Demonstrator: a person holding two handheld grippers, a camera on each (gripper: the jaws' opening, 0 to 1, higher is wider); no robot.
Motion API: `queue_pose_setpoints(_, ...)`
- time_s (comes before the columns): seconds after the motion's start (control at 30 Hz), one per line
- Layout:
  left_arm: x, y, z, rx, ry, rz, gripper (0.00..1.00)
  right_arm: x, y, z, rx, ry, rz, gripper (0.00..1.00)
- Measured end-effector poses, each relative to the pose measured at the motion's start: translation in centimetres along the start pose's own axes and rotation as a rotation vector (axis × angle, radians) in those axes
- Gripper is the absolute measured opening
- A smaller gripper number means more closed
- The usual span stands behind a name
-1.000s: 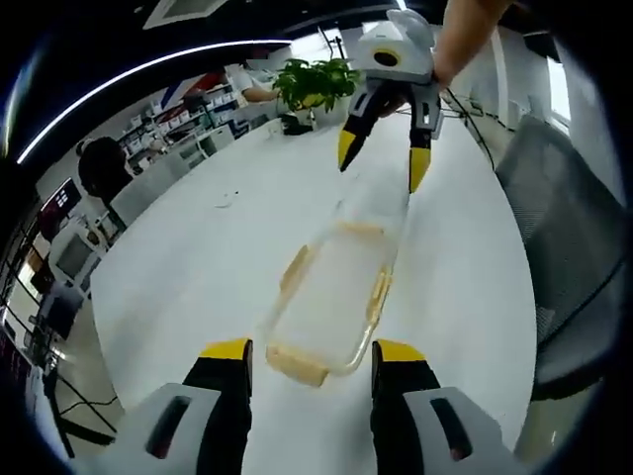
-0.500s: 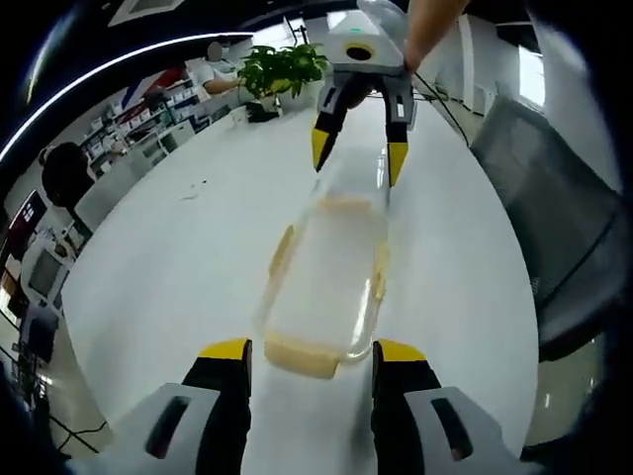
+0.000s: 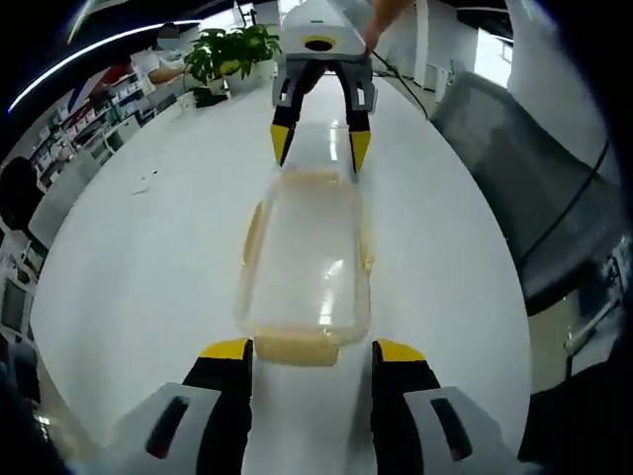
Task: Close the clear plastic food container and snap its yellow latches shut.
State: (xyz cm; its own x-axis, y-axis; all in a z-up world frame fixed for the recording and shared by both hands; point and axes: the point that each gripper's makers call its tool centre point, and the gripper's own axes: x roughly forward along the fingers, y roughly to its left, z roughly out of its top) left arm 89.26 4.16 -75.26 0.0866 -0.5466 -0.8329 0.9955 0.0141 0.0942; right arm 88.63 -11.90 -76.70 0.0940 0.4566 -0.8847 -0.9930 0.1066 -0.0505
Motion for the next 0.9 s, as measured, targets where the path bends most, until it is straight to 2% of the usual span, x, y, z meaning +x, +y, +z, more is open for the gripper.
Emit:
queue_pose_setpoints(0.33, 0.4, 0.4, -0.8, -0.010, 0.014, -0.030, 0.41, 0.9, -0.3, -0.6, -0.022, 0.054, 0.037, 0.48)
queue_pose_setpoints(0.43, 0.7, 0.3, -1.0, 0.012, 0.029, -0.037, 0.40, 1.0, -0.5, -0.9, -0.021, 0.068, 0.047, 0.48)
queue_pose_setpoints(0.6, 1.2, 0.4, -0.8, -0.002, 0.016, -0.047, 0.39, 1.3, -0.1, -1.2, -0.027, 0.086, 0.079, 0.46)
queue_pose_setpoints(0.9, 2.0, 0.5, -0.7, 0.000, 0.012, -0.054, 0.37, 1.4, -0.5, -1.3, -0.061, 0.095, 0.060, 0.44)
